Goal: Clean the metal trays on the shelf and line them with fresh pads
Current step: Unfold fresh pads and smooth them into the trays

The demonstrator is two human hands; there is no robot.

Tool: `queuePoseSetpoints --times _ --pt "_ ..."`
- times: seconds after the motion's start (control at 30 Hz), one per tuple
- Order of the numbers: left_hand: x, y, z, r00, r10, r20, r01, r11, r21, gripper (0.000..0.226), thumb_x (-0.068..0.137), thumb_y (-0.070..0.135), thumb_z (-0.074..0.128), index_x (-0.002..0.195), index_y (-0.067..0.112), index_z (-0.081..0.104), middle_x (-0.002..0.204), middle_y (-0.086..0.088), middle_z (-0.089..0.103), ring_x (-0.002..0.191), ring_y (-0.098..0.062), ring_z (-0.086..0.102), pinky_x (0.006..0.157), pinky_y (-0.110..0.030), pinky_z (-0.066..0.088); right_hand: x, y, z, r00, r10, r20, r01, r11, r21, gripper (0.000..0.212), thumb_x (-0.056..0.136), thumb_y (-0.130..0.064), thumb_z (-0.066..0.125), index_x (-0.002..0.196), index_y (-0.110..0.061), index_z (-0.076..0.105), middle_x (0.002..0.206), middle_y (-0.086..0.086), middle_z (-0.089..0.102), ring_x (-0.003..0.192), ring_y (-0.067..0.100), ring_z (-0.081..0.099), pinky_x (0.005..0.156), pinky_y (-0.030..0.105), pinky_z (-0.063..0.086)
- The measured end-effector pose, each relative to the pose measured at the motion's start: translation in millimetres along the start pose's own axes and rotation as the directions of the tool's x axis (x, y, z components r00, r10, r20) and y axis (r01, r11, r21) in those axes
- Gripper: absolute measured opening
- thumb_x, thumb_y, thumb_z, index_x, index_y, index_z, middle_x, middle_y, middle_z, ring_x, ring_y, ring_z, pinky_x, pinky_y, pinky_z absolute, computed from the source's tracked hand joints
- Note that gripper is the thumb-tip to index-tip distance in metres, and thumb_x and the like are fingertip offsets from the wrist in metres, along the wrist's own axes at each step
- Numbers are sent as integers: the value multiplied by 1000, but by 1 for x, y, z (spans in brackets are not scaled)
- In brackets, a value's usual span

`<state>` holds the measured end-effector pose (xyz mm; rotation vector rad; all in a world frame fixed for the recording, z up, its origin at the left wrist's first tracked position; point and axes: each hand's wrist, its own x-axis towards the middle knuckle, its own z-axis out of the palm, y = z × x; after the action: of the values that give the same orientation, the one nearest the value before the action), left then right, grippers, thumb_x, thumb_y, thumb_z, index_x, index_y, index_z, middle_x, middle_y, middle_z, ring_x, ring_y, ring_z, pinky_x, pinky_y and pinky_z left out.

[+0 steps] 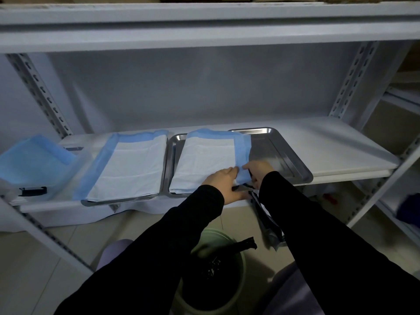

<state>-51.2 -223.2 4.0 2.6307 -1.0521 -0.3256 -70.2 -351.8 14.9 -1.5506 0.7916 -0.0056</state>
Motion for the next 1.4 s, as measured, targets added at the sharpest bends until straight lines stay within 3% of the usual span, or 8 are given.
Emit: queuePoseSetpoints --times 0.2,0.3,0.53,0.77,0.93,1.03,1.17,1.4 --pt "1 1 -10 965 -53 -258 75 994 76 60 97 19 42 150 16 16 136 -14 49 116 -31 52 94 -37 44 -14 -10 10 992 -111 68 91 965 245 23 93 -26 54 74 -14 56 63 0 47 43 8 39 39 17 29" --pt "-1 3 -27 903 -170 -395 83 970 -227 48 100 12 35 147 15 24 115 -20 62 95 -32 60 82 -38 50 -12 -11 12 982 -143 125 103 955 279 42 96 -50 37 90 -16 61 78 1 56 61 11 41 56 23 32" --pt "8 -1 -69 647 -582 -493 -247 451 -858 39 101 9 28 140 6 32 121 -11 52 104 -18 49 75 -11 32 -8 -17 20 978 -33 207 -10 979 202 55 94 -54 39 128 -11 50 118 12 51 99 22 50 99 36 37" --pt "18 -26 -72 567 -786 -247 -339 51 -939 49 99 11 25 147 19 17 132 -20 49 107 -31 54 101 -45 46 -6 -15 39 954 108 281 -181 951 249 69 94 -50 46 148 -12 27 148 26 32 134 38 37 106 43 35" --pt "11 -34 -70 559 -813 -165 -500 -172 -848 52 94 1 28 140 25 24 117 -11 50 98 -28 55 97 -45 49 -10 -14 40 916 198 350 -301 915 269 43 96 -45 43 126 -15 44 125 21 54 111 34 57 92 43 45" --pt "4 -46 -77 554 -823 -126 -396 -127 -909 28 84 5 37 101 21 51 85 -3 52 80 -26 51 78 -37 47 -7 -14 42 938 179 298 -260 931 257 23 97 -25 41 87 -8 54 82 12 57 68 25 54 63 32 46" --pt "-7 -60 -89 519 -849 -102 -164 18 -986 34 81 41 49 60 14 53 66 0 54 71 -22 48 74 -30 37 2 -18 38 992 86 96 -97 988 117 20 96 -15 47 102 0 60 97 13 54 78 23 51 77 32 40" --pt "-16 -99 -95 672 -739 56 323 223 -920 87 70 47 77 135 -2 45 131 -13 55 119 -30 54 103 -34 42 8 -16 32 987 -161 -13 160 986 -52 53 86 15 46 136 -4 47 137 14 49 119 28 48 91 23 39"
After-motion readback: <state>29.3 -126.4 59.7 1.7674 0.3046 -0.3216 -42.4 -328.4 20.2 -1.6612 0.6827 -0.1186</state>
